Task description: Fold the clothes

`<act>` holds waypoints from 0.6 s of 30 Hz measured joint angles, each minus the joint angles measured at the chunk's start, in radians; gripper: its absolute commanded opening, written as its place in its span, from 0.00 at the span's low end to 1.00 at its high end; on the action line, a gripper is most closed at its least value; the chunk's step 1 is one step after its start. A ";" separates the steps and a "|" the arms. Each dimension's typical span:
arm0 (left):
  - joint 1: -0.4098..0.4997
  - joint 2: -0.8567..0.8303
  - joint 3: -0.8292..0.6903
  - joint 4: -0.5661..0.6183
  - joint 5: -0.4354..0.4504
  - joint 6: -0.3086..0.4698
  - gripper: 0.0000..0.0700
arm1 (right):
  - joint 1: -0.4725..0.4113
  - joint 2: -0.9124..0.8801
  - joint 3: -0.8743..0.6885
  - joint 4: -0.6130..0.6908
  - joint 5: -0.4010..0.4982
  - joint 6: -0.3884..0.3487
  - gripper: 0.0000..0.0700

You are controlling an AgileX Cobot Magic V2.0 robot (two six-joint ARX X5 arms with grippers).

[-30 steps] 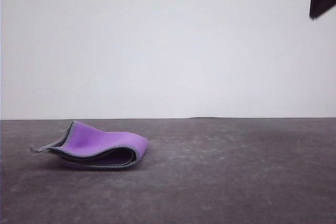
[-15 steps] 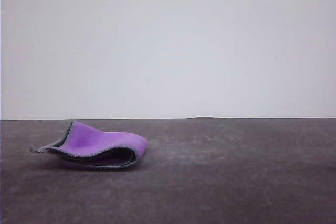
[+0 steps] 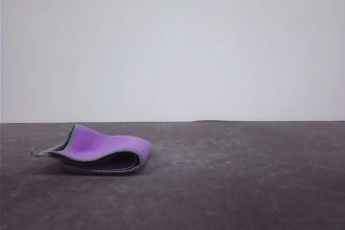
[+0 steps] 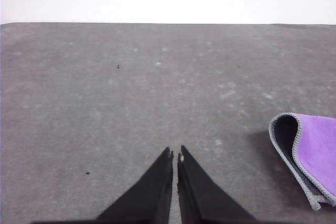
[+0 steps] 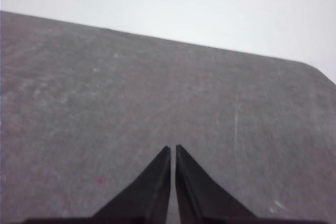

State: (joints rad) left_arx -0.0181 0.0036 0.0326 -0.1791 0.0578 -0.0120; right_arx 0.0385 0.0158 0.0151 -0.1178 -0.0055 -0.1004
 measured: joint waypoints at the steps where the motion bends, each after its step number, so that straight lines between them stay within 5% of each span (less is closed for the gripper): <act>1: 0.000 0.000 0.000 0.000 0.000 0.000 0.00 | -0.002 -0.007 0.000 -0.023 0.000 0.000 0.01; 18: 0.000 0.000 0.000 0.000 0.000 0.000 0.00 | -0.050 -0.011 0.001 -0.054 0.005 0.047 0.01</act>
State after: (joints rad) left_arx -0.0181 0.0036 0.0326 -0.1791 0.0578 -0.0120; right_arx -0.0116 0.0048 0.0157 -0.1722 -0.0006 -0.0534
